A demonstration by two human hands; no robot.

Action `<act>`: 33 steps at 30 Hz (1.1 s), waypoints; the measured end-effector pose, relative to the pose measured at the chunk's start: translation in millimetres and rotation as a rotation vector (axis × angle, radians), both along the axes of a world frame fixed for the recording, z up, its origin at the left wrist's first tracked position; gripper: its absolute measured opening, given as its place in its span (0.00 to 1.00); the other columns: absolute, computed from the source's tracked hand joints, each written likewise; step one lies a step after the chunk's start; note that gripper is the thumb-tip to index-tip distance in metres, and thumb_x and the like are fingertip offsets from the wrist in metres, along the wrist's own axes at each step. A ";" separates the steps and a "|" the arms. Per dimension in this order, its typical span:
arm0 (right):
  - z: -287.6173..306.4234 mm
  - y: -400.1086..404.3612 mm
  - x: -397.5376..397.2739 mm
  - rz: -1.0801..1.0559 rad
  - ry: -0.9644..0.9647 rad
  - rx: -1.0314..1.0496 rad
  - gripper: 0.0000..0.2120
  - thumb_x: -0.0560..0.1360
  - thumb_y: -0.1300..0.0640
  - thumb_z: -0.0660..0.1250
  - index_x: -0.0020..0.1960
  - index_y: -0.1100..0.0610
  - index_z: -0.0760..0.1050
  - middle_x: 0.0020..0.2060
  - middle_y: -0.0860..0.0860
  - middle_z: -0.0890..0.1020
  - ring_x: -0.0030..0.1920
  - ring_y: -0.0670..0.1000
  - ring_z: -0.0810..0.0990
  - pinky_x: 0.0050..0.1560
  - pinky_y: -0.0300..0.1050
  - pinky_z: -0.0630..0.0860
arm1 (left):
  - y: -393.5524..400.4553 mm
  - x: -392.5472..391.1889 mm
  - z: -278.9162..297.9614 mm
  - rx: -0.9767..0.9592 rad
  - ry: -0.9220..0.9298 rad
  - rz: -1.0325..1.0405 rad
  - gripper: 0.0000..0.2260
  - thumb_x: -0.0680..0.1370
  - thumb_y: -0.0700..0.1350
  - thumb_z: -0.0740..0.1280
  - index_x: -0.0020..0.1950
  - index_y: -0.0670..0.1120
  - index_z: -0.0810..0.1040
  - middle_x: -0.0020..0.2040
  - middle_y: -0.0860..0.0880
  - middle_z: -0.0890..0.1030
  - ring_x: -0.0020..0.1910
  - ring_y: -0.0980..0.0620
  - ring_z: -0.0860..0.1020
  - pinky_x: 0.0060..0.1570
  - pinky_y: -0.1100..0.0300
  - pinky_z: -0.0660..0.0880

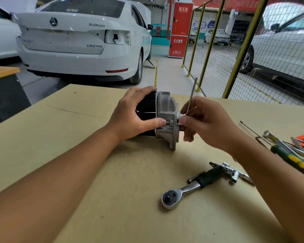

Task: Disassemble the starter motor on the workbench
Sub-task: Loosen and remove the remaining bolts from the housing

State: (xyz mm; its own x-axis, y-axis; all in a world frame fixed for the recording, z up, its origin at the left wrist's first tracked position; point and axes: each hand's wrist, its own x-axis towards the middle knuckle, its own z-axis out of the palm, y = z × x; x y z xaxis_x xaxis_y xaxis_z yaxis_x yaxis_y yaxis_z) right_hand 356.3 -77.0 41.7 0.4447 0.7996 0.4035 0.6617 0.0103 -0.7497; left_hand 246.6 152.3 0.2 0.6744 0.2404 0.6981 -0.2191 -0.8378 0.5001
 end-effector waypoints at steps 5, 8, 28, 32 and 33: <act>1.7 7.5 -2.3 -0.095 0.104 -0.010 0.06 0.79 0.64 0.70 0.52 0.60 0.72 0.33 0.62 0.83 0.28 0.62 0.82 0.28 0.56 0.81 | 2.6 1.6 -1.7 0.011 -0.009 0.003 0.39 0.65 0.66 0.78 0.74 0.55 0.74 0.60 0.53 0.76 0.59 0.57 0.77 0.60 0.61 0.76; 4.3 5.6 -1.0 -0.047 -0.003 -0.021 0.06 0.78 0.66 0.69 0.47 0.62 0.72 0.32 0.60 0.82 0.27 0.59 0.82 0.27 0.53 0.81 | 3.3 2.4 -2.1 0.010 -0.015 0.000 0.40 0.65 0.66 0.78 0.74 0.55 0.74 0.60 0.54 0.75 0.59 0.59 0.77 0.59 0.63 0.75; 4.4 6.2 -3.2 -0.033 0.078 -0.012 0.04 0.79 0.65 0.69 0.49 0.64 0.73 0.34 0.62 0.82 0.27 0.63 0.82 0.27 0.58 0.81 | 2.5 1.8 -1.5 0.005 -0.018 -0.007 0.39 0.65 0.65 0.78 0.74 0.54 0.74 0.60 0.53 0.76 0.59 0.56 0.77 0.59 0.58 0.77; -1.6 7.9 0.6 -0.013 0.111 -0.007 0.02 0.81 0.64 0.67 0.50 0.58 0.75 0.31 0.60 0.80 0.24 0.60 0.78 0.25 0.48 0.75 | 2.2 2.1 -1.7 0.000 -0.019 -0.004 0.39 0.65 0.66 0.78 0.73 0.54 0.74 0.60 0.53 0.76 0.60 0.56 0.78 0.60 0.57 0.77; -1.9 7.5 0.5 0.009 0.081 -0.002 0.03 0.80 0.64 0.67 0.49 0.58 0.75 0.31 0.59 0.80 0.23 0.58 0.77 0.25 0.46 0.73 | 2.2 2.0 -1.9 -0.002 -0.018 -0.002 0.39 0.65 0.66 0.78 0.73 0.54 0.74 0.60 0.53 0.76 0.59 0.56 0.77 0.60 0.57 0.77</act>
